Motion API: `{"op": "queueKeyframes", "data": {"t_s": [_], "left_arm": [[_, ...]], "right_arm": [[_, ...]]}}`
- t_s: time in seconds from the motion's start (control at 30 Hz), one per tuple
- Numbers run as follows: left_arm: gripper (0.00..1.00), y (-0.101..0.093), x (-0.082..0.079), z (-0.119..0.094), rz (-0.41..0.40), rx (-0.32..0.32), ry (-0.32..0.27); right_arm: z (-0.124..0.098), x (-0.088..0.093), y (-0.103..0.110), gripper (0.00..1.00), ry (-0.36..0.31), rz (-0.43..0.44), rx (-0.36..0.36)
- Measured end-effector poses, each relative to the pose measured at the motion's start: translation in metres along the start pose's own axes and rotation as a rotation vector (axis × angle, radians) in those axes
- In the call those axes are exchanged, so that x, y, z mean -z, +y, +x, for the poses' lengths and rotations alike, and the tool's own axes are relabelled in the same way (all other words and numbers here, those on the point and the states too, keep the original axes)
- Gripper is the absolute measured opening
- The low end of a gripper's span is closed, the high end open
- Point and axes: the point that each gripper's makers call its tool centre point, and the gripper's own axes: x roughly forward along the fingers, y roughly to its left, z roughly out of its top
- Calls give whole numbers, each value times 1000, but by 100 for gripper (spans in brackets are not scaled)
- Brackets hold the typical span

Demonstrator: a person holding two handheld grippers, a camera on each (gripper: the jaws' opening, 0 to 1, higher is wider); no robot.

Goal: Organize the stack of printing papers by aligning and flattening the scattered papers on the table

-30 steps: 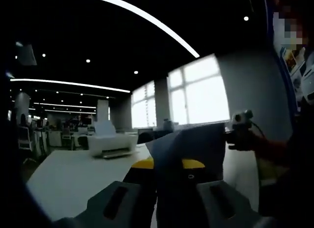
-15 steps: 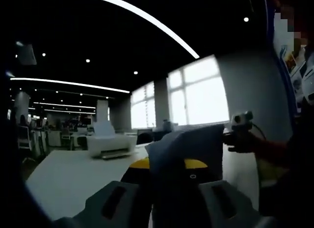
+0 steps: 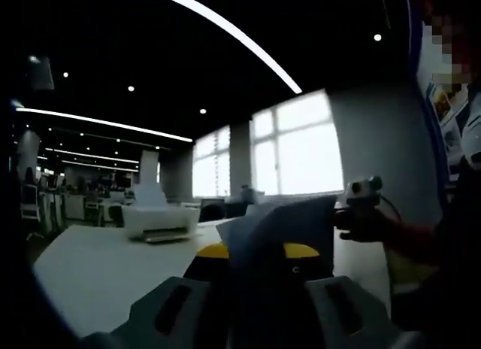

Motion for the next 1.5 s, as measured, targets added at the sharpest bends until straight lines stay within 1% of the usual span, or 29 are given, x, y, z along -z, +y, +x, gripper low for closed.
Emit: {"op": "queueKeyframes", "data": {"t_s": [0.13,0.2,0.27,0.37,0.5,0.53,0.57,0.63,0.73,0.83,0.93,1.0,1.07,1.1,1.17,1.27,1.3,1.33,1.37,1.4,1.5], "left_arm": [[25,3,-2,-5,0,-4,-8],[30,7,-3,-8,1,-7,-12],[37,9,-5,-9,-4,-2,-23],[37,13,-5,-10,-9,11,-27],[36,26,0,-12,-12,-3,-19],[36,28,2,-11,-11,6,-21],[35,28,5,-10,-35,29,-16],[34,27,6,-9,-83,63,-32],[34,32,6,-9,-116,65,-51],[34,34,7,-7,-144,82,-66],[35,38,9,-5,-139,101,-63],[35,40,10,-4,-155,129,-62],[38,37,7,-5,-158,171,-76],[38,38,8,-4,-160,182,-76],[38,40,9,-3,-163,204,-78],[38,40,12,0,-161,236,-72],[38,38,13,1,-158,247,-71],[38,35,12,2,-156,276,-77],[38,35,12,3,-158,290,-76],[37,35,12,5,-157,297,-81],[35,44,12,10,-208,296,-109]], "right_arm": [[-3,1,-2,31,-6,16,2],[-4,2,-3,31,-8,22,3],[-5,3,-3,31,-6,26,4],[-7,3,-4,31,-5,25,4],[-9,4,-4,31,-1,27,-2],[-9,4,-3,31,-2,29,-6],[-10,4,-3,31,-6,36,-11],[-10,3,-4,30,-14,50,-16],[-10,2,-3,29,-23,56,-22],[-10,2,-1,27,-23,61,-36],[-10,2,1,24,-19,57,-51],[-11,3,3,22,-18,58,-67],[-12,3,6,18,-19,61,-83],[-13,3,7,17,-22,63,-95],[-15,3,11,9,-28,68,-121],[-17,2,17,3,-32,82,-165],[-17,2,18,2,-33,83,-171],[-17,2,19,0,-35,84,-180],[-17,2,21,0,-37,86,-195],[-17,2,23,0,-39,86,-207],[-18,1,28,0,-46,92,-254]]}}
